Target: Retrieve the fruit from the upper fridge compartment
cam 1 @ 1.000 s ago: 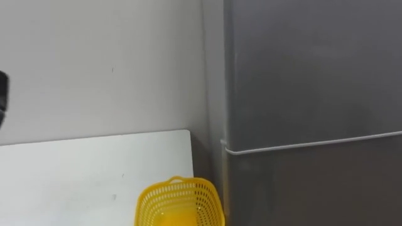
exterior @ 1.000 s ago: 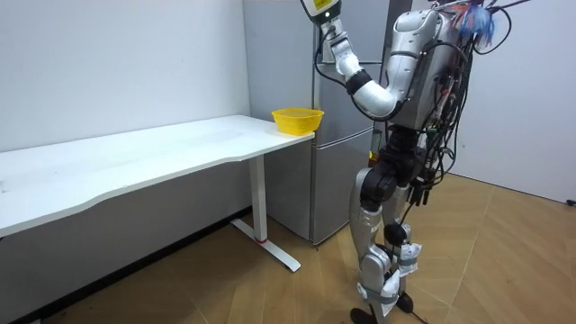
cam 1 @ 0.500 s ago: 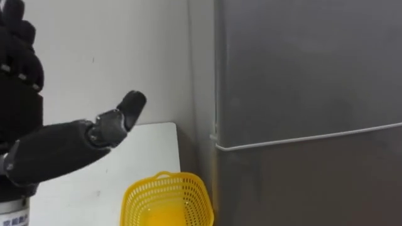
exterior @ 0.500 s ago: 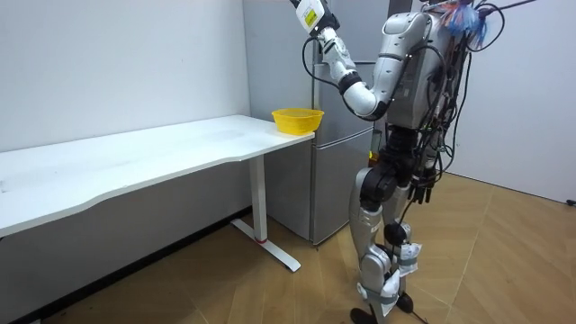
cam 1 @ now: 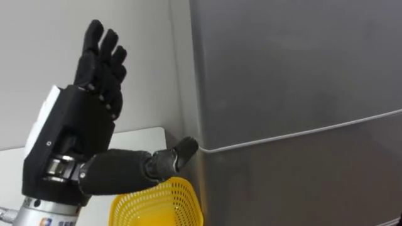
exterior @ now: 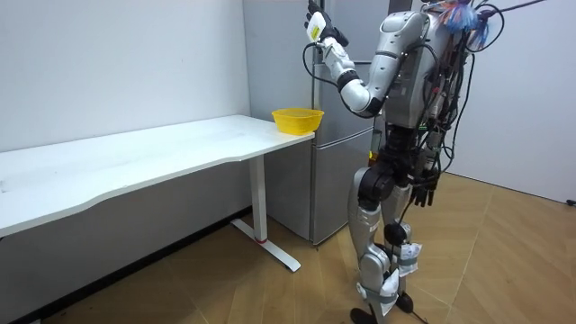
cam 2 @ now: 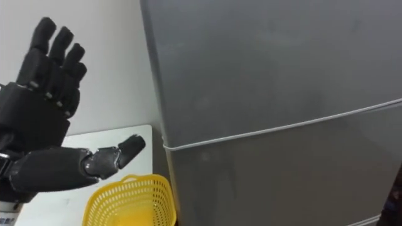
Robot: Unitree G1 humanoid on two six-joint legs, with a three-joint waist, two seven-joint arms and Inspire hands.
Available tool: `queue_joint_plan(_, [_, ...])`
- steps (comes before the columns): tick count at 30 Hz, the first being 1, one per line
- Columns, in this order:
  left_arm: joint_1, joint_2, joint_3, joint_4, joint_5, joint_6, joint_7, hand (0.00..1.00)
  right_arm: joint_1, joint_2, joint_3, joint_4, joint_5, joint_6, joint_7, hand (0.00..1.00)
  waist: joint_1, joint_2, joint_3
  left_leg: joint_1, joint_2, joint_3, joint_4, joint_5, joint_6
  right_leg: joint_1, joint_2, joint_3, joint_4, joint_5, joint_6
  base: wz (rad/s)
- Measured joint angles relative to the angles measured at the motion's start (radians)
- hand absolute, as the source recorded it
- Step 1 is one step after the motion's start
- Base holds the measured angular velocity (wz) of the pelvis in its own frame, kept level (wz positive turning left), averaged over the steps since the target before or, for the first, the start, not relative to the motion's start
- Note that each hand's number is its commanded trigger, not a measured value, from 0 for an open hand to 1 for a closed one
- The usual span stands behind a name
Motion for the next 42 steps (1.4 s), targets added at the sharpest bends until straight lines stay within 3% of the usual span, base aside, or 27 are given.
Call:
queue_joint_plan(7, [-0.044, -0.025, -0.028, 0.022, -0.020, 0.016, -0.039, 0.00, 0.000, -0.001, 0.000, 0.000, -0.010, 0.018, 0.005, 0.00, -0.001, 0.000, 0.0002, 0.001, 0.004, 0.006, -0.001, 0.000, 0.000, -0.002, -0.002, 0.001, 0.001, 0.001, -0.001, 0.00])
queue_joint_plan(17, [-0.044, -0.035, -0.045, 0.035, -0.037, 0.060, -0.083, 0.00, -0.010, -0.002, 0.000, 0.000, -0.010, 0.040, 0.000, 0.00, -0.001, 0.006, -0.0031, -0.009, 0.008, 0.007, -0.001, 0.000, 0.000, -0.013, 0.001, 0.003, 0.000, 0.003, -0.004, 0.00])
queue_joint_plan(28, [-0.044, -0.037, -0.071, 0.040, -0.038, 0.062, -0.103, 0.00, -0.016, -0.002, 0.017, -0.003, -0.005, 0.040, -0.001, 0.00, -0.002, 0.012, -0.0039, -0.010, 0.008, 0.007, -0.002, 0.000, 0.000, -0.012, 0.000, 0.003, 0.001, 0.003, -0.004, 0.00])
queue_joint_plan(35, [-0.095, -0.037, -0.084, 0.080, -0.038, 0.083, -0.136, 0.00, -0.024, -0.002, 0.040, 0.000, -0.008, 0.042, 0.001, 0.00, -0.005, 0.010, -0.0021, -0.008, 0.008, 0.007, -0.003, 0.000, 0.000, -0.011, 0.000, 0.003, 0.001, 0.003, -0.004, 0.00])
queue_joint_plan(42, [-0.096, -0.037, -0.103, 0.108, -0.039, 0.085, -0.160, 0.00, -0.021, -0.003, 0.041, 0.002, -0.009, 0.061, 0.004, 0.00, -0.004, 0.004, 0.0057, 0.002, 0.008, 0.008, -0.005, 0.000, 0.000, 0.005, 0.001, 0.007, -0.002, 0.002, -0.003, 0.00])
